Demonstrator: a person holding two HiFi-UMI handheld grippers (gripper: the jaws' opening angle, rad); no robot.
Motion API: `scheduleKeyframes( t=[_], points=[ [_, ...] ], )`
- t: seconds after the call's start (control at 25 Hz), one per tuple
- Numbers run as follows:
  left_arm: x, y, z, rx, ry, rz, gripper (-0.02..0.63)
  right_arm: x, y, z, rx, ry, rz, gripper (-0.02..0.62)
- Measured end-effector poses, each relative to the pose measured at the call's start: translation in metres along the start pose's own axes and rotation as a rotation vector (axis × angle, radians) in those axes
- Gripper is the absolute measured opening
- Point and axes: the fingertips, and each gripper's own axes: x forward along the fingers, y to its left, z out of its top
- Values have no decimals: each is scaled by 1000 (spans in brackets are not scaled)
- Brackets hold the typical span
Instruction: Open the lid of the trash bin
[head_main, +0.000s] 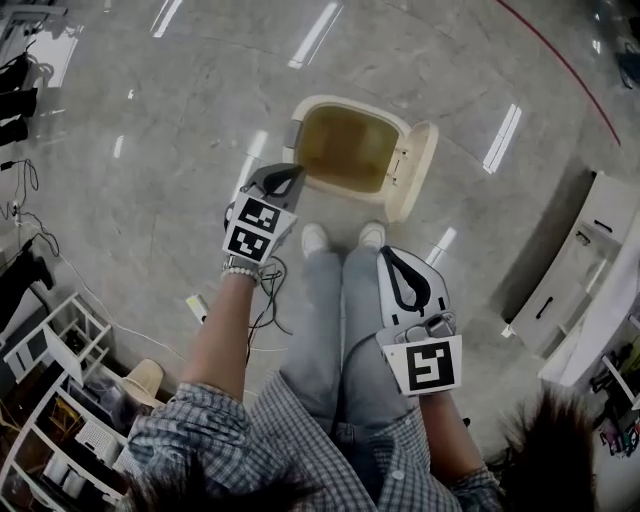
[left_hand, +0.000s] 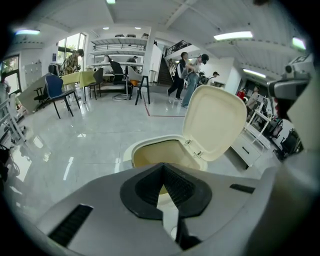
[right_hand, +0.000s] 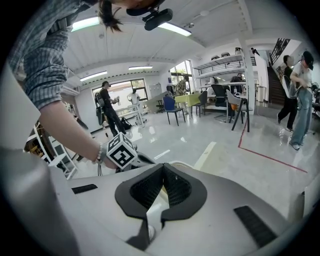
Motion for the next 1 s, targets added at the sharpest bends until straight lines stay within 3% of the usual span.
scheduleKeyframes(
  t=[0.36, 0.68, 1.0],
  points=[
    [-55, -17, 19, -20, -3, 18, 5, -27, -9, 37, -20, -62, -29, 18],
    [-108, -39, 77, -36, -131, -10, 5, -56, -23, 77, -32, -109, -84, 18],
    [-161, -63, 130, 18, -225, -23, 5, -89, -34, 121, 4, -184, -123, 18]
  ],
)
